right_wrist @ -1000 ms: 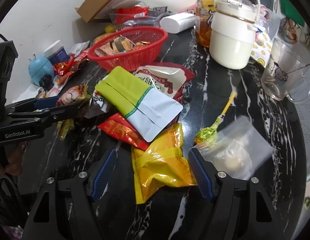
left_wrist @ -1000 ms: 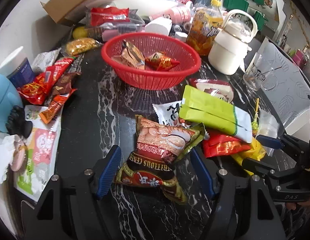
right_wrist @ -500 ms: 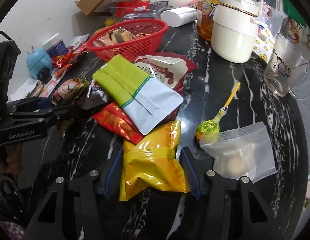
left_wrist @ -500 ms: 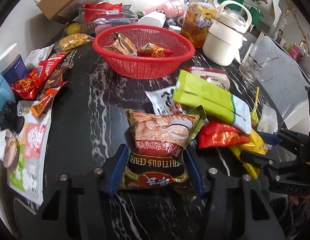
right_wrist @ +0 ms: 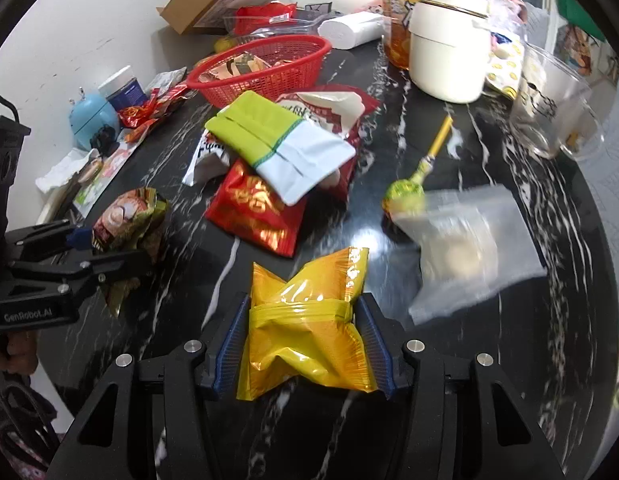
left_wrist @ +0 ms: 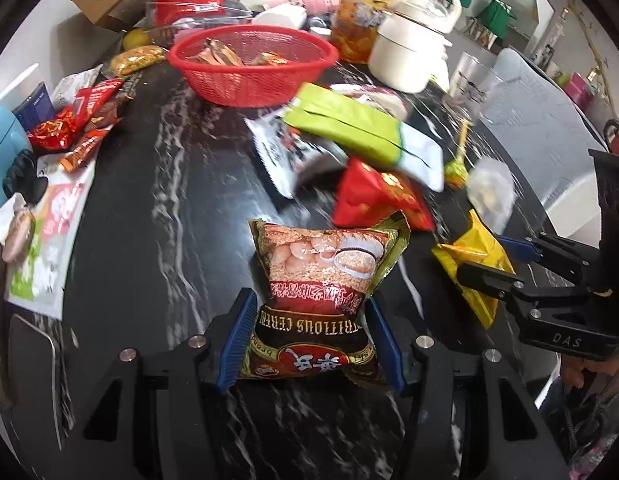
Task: Organize snacks
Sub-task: 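Grasp the yellow chip bag with the right tool while the left grasps the cereal bag, then lift both bags and carry them toward the red mesh basket, then lower both bags into the basket and open both tools, then move both tools away from the basket toward the loose packets on the table, then grasp the white peanut packet with the left tool while the right grasps the clear zip bag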
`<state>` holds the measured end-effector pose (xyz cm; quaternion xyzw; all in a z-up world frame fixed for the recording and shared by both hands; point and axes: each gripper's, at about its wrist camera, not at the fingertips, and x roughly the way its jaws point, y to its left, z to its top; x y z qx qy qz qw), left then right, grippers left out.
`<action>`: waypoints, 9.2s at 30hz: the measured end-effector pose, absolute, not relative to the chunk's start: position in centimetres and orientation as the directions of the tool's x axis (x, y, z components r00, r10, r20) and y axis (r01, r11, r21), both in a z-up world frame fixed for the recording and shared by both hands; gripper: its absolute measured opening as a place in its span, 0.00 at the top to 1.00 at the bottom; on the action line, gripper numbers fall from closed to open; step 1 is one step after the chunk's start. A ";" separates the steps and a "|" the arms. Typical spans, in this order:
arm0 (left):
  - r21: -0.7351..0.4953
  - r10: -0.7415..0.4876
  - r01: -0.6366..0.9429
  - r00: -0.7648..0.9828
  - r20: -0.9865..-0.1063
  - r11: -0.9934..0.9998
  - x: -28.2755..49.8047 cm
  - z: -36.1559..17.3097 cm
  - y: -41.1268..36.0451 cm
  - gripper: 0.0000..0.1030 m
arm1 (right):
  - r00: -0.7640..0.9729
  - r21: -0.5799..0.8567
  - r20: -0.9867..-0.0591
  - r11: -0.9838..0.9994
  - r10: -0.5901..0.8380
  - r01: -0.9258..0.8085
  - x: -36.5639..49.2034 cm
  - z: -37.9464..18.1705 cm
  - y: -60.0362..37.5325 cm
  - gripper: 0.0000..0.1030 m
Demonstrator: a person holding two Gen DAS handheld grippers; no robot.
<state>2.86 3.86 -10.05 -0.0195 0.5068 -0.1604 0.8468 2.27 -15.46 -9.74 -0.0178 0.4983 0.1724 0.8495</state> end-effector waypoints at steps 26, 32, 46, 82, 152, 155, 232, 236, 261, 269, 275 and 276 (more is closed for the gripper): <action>-0.042 -0.194 0.327 0.449 -0.872 0.944 0.7 -11.3 -0.4 0.43 | 0.469 0.010 -0.868 0.950 0.164 -0.313 -1.9 -10.3 -15.9 0.45; -0.061 -0.208 0.328 0.435 -0.876 0.943 0.5 -11.0 -0.2 0.49 | 0.475 0.040 -0.861 0.955 0.182 -0.294 -1.7 -10.2 -16.4 0.55; -0.165 -0.300 0.331 0.414 -0.859 0.929 0.0 -8.9 0.3 0.50 | 0.449 0.150 -0.840 0.926 0.304 -0.346 -2.0 -8.6 -15.9 0.55; -0.187 -0.336 0.288 0.665 -0.667 0.939 5.0 1.0 3.3 0.50 | 0.580 0.080 -0.702 0.855 0.413 -0.512 4.3 0.7 -12.1 0.55; -0.127 -0.176 0.125 0.566 -0.805 0.984 28.6 -3.5 6.2 0.50 | 0.505 0.035 -0.786 0.842 0.355 -0.538 28.2 -4.6 -6.5 0.51; -0.095 -0.149 0.123 0.566 -0.811 0.988 28.6 -3.4 5.9 0.50 | 0.511 0.025 -0.786 0.843 0.348 -0.537 28.0 -4.5 -6.5 0.51; -0.033 -0.290 0.353 0.710 -0.642 0.935 4.7 6.7 -0.8 0.43 | 0.763 0.019 -0.585 0.946 0.273 -0.324 2.7 6.8 -16.1 0.37; -0.046 -0.293 0.354 0.686 -0.666 0.934 4.6 5.2 -0.8 0.43 | 0.747 0.037 -0.608 0.950 0.268 -0.311 2.2 5.2 -16.4 0.36; -0.134 -0.259 0.257 0.552 -0.793 0.957 5.9 -4.6 1.1 0.43 | 0.617 0.101 -0.749 0.961 0.243 -0.257 2.9 -5.3 -16.0 0.33; -0.168 -0.256 0.207 0.538 -0.803 0.964 8.1 -6.1 1.6 0.43 | 0.627 0.098 -0.744 0.967 0.230 -0.237 3.8 -5.6 -16.7 0.26; -0.174 -0.232 0.159 0.511 -0.828 0.972 10.8 -7.7 1.6 0.43 | 0.623 0.090 -0.754 0.973 0.207 -0.214 5.0 -5.9 -17.5 0.25; -0.172 -0.225 0.150 0.508 -0.832 0.974 11.1 -8.0 1.6 0.43 | 0.622 0.092 -0.756 0.974 0.204 -0.209 5.2 -6.0 -17.6 0.25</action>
